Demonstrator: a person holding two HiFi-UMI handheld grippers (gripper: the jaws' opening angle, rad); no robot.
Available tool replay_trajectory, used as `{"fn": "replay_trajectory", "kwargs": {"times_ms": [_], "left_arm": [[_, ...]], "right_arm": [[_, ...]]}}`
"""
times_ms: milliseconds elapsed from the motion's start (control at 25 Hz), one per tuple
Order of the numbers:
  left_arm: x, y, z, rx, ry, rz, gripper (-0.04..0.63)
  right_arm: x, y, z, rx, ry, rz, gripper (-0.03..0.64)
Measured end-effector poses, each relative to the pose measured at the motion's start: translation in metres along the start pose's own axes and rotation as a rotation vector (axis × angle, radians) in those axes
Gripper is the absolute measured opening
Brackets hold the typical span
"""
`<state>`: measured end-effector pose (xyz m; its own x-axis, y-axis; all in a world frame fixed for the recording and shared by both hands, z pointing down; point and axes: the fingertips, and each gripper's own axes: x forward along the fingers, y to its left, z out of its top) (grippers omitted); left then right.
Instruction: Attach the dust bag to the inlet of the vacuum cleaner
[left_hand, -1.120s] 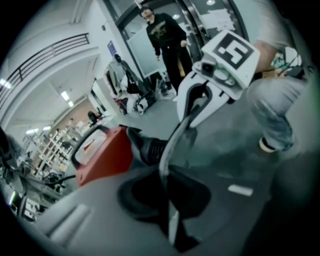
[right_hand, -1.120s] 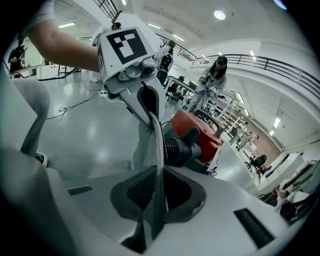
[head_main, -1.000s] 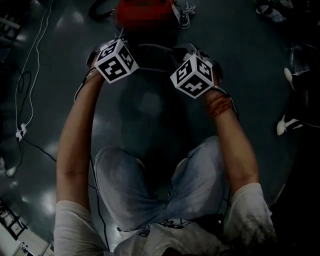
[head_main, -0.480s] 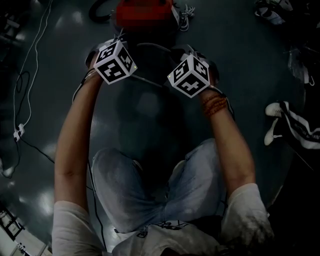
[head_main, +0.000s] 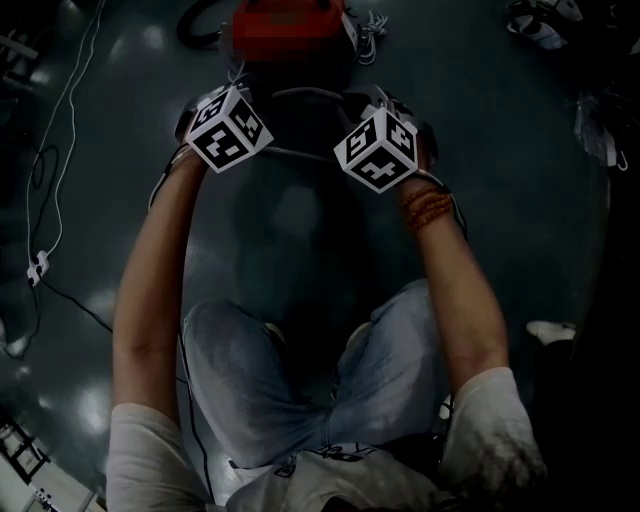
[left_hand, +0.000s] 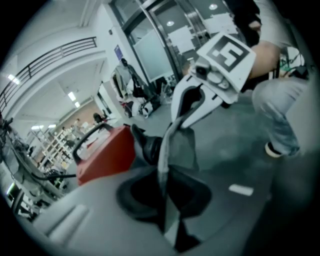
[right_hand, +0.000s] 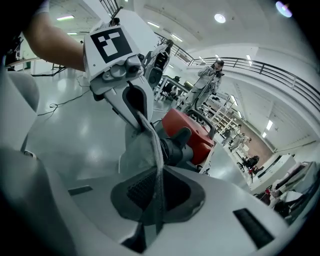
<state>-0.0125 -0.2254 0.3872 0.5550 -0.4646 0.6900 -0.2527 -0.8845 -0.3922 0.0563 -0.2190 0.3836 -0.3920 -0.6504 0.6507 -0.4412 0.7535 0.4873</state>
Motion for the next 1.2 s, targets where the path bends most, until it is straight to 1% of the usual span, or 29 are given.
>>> {"fn": "replay_trajectory", "kwargs": {"times_ms": [80,160,240,360,440,520,600,640,680,720,760,840,880,960,1080,1200], "left_arm": [[-0.001,-0.001,0.0,-0.018,-0.014,0.012,0.04],[-0.002,-0.001,0.0,-0.038,-0.029,0.038,0.066],[-0.006,0.001,0.001,-0.074,-0.056,0.081,0.095],[-0.023,0.006,0.003,-0.175,-0.128,0.175,0.118],[-0.041,0.007,0.006,-0.253,-0.18,0.245,0.135],[-0.064,0.007,0.013,-0.33,-0.246,0.307,0.135],[-0.093,0.005,0.024,-0.4,-0.314,0.374,0.135],[-0.108,0.004,0.03,-0.43,-0.348,0.413,0.133],[-0.124,0.004,0.039,-0.462,-0.386,0.451,0.104],[-0.139,0.003,0.048,-0.495,-0.427,0.482,0.053],[-0.15,0.002,0.058,-0.525,-0.469,0.502,0.004],[-0.165,-0.002,0.08,-0.57,-0.538,0.512,0.003],[-0.168,-0.005,0.089,-0.585,-0.562,0.509,0.003],[-0.172,-0.01,0.102,-0.606,-0.585,0.509,0.003],[-0.175,-0.016,0.106,-0.634,-0.599,0.528,0.003],[-0.167,-0.02,0.101,-0.641,-0.589,0.525,0.003]], "right_arm": [[-0.001,0.001,0.0,0.025,-0.013,-0.003,0.026],[-0.003,0.002,0.0,0.061,-0.032,0.005,0.026],[-0.007,0.001,0.002,0.132,-0.069,0.023,0.028],[-0.019,0.001,0.002,0.269,-0.14,0.035,0.055],[-0.03,0.0,0.0,0.351,-0.188,0.023,0.067],[-0.047,-0.005,0.0,0.408,-0.236,-0.013,0.072],[-0.071,-0.014,0.004,0.445,-0.276,-0.076,0.072],[-0.085,-0.02,0.008,0.456,-0.299,-0.12,0.072],[-0.1,-0.025,0.015,0.465,-0.327,-0.162,0.071],[-0.114,-0.029,0.025,0.48,-0.365,-0.194,0.069],[-0.129,-0.031,0.038,0.504,-0.416,-0.211,0.046],[-0.153,-0.029,0.066,0.579,-0.539,-0.203,0.011],[-0.161,-0.026,0.079,0.613,-0.593,-0.189,0.011],[-0.168,-0.016,0.098,0.636,-0.654,-0.165,0.009],[-0.167,0.005,0.11,0.621,-0.664,-0.136,0.009],[-0.159,0.017,0.107,0.622,-0.649,-0.129,0.009]]}}
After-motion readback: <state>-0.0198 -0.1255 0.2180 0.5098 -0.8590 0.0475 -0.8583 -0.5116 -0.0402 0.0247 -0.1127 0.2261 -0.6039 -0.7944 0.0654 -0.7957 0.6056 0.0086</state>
